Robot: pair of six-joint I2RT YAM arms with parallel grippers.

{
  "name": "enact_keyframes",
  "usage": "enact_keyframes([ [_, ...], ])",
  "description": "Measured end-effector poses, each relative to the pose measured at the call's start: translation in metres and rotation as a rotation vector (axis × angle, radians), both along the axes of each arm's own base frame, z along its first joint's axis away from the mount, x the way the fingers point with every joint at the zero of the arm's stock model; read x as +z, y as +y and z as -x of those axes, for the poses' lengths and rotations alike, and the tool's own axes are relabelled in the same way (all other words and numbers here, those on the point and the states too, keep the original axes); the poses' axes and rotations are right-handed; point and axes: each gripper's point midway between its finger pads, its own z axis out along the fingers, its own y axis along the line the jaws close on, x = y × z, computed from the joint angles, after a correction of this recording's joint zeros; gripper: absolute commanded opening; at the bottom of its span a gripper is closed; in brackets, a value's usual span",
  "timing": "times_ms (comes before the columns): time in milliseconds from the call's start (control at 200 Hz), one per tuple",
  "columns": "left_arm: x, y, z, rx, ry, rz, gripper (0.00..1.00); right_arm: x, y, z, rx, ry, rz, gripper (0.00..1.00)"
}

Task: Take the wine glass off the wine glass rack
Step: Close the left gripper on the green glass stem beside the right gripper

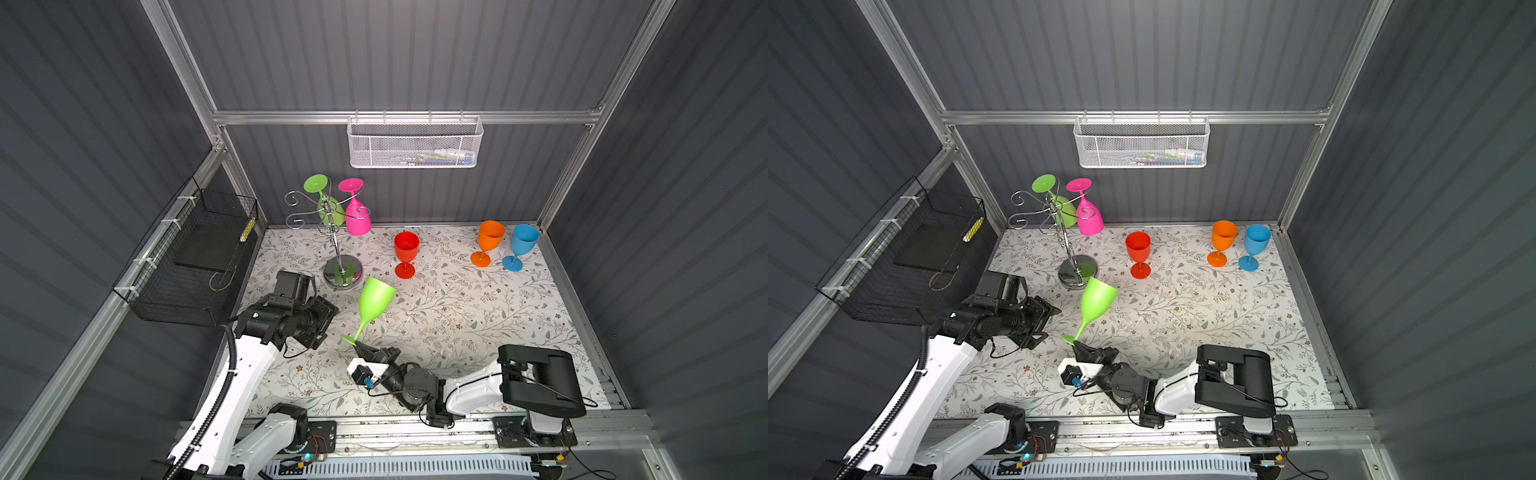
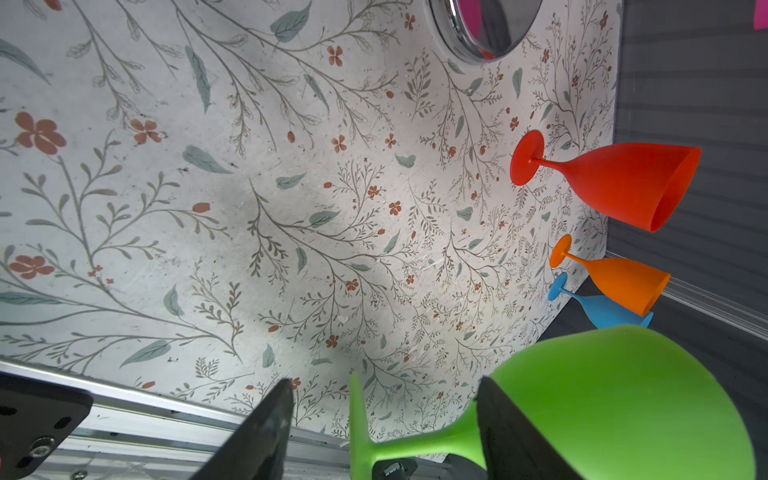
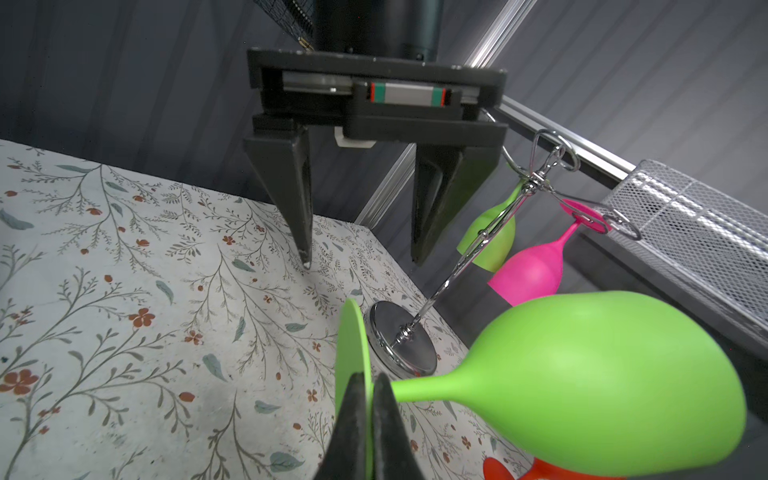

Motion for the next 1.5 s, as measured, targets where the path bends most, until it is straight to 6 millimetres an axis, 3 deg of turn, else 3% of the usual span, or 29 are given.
enact_keyframes([
  [555,-0.012,-0.014,0.001,0.012,0.045,0.043,0.54,0.013,0.016,-0.024,-0.007,0.001,-0.055,0.00],
  [936,-0.019,-0.025,-0.007,0.029,0.048,0.076,0.14,0.006,0.019,-0.027,-0.003,0.017,-0.046,0.00],
  [1136,-0.022,-0.027,-0.007,0.041,0.056,0.084,0.00,0.005,0.019,-0.028,-0.005,0.018,-0.044,0.00],
  [1356,-0.022,-0.026,-0.007,0.053,0.061,0.088,0.00,0.005,0.019,-0.029,-0.006,0.020,-0.045,0.00],
  [1501,-0.022,-0.026,-0.008,0.061,0.063,0.088,0.00,0.004,0.019,-0.028,-0.003,0.029,-0.051,0.15],
])
